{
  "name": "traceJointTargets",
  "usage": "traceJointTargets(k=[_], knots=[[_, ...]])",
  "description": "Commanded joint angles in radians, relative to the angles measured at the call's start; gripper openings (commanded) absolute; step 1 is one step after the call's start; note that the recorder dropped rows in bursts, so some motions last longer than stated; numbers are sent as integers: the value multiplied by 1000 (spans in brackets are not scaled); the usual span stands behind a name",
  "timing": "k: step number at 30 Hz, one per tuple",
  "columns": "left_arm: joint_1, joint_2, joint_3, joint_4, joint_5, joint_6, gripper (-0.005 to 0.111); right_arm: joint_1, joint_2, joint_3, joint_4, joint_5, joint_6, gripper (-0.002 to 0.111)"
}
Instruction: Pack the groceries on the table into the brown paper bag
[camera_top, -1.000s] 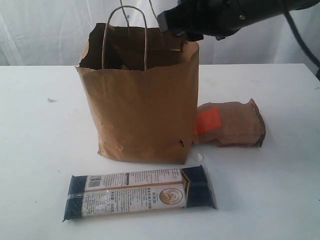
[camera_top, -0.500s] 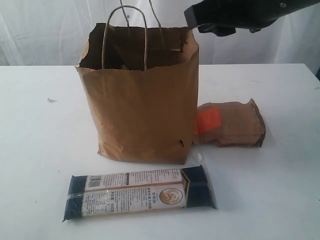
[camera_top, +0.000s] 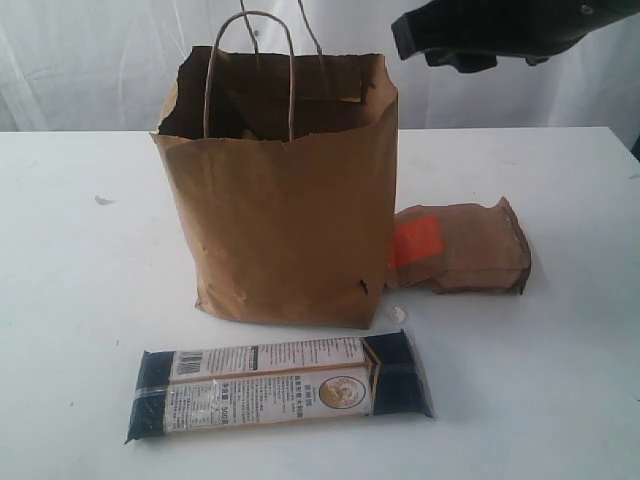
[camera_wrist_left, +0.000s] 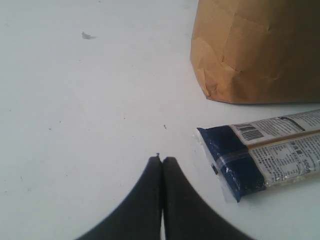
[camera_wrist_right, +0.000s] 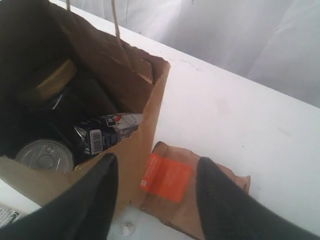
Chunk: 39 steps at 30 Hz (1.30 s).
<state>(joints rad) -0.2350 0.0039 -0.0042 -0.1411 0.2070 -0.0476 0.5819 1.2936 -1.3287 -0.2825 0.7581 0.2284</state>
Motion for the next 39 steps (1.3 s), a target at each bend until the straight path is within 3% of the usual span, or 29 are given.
traceJointTargets(k=[1,9,26,33,39], knots=[[2,-4,4,-7,1,2,0,4,-8,-6,-52,31,41,46],[2,-4,4,-7,1,2,0,4,-49,49,-61,29,61,46],[2,-4,4,-7,1,2,0,4,-266,458,-167,-191,292,46],[2,-4,4,-7,1,2,0,4,-294,615,-161,-308,381,46],[2,-4,4,-7,1,2,0,4,-292,784,-110,-510,386,46]])
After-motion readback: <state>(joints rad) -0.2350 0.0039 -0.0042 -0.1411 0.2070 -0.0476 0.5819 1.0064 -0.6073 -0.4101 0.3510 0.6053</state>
